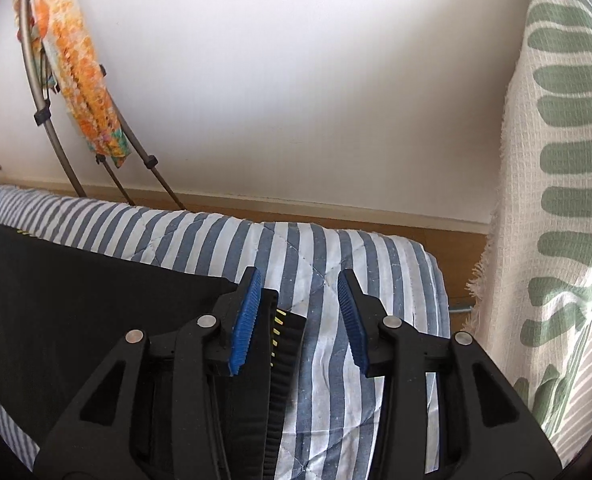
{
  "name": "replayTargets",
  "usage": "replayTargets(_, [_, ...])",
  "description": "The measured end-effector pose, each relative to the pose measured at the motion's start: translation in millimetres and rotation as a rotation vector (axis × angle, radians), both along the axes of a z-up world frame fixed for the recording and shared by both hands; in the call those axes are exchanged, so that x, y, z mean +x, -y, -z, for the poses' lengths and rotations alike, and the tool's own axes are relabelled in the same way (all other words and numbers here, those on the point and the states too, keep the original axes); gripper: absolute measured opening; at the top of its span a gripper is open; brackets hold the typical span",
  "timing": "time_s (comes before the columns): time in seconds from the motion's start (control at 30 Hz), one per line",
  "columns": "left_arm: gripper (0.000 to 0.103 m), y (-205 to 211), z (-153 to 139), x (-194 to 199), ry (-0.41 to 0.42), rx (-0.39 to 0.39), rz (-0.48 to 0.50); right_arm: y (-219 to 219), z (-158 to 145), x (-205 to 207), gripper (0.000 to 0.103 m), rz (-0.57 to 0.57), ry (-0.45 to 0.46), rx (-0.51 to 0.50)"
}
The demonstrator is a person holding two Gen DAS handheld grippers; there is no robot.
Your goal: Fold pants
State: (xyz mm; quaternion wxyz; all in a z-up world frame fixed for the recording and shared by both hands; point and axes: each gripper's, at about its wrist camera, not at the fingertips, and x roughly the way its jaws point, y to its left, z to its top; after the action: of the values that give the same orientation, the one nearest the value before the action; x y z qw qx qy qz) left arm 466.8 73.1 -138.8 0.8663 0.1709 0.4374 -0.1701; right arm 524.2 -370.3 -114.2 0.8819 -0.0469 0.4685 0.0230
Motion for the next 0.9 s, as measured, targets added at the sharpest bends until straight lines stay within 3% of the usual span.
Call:
replayTargets(0.13, [0.011,-5,-1,3,-0.042,-0.013,-0.038,9,-9,-23,0.041,-0.006,-0.011,0.035])
replayTargets(0.2, [0.026,-10,-5,3,-0.051,-0.030,-0.073,12,-9,-39,0.041,-0.022,-0.028,0.043])
replayTargets(0.53, [0.028,-7,-35,-54,-0.010,-0.091,-0.058,11,15,-108,0.041,-0.080,-0.137,0.184])
replayTargets(0.63, [0.032,6,-32,-72,-0.037,-0.129,-0.030,-1,30,-110,0.041,-0.094,-0.169,0.159])
replayTargets(0.7, [0.032,17,-29,-83,-0.049,-0.128,-0.008,-8,39,-110,0.029,-0.086,-0.187,0.116])
replayTargets(0.73, [0.032,23,-28,-88,-0.052,-0.130,0.008,-10,40,-111,0.028,-0.086,-0.187,0.101])
replayTargets(0.9, [0.033,52,-21,-101,-0.076,-0.124,0.086,-7,34,-126,0.025,-0.061,-0.142,0.030])
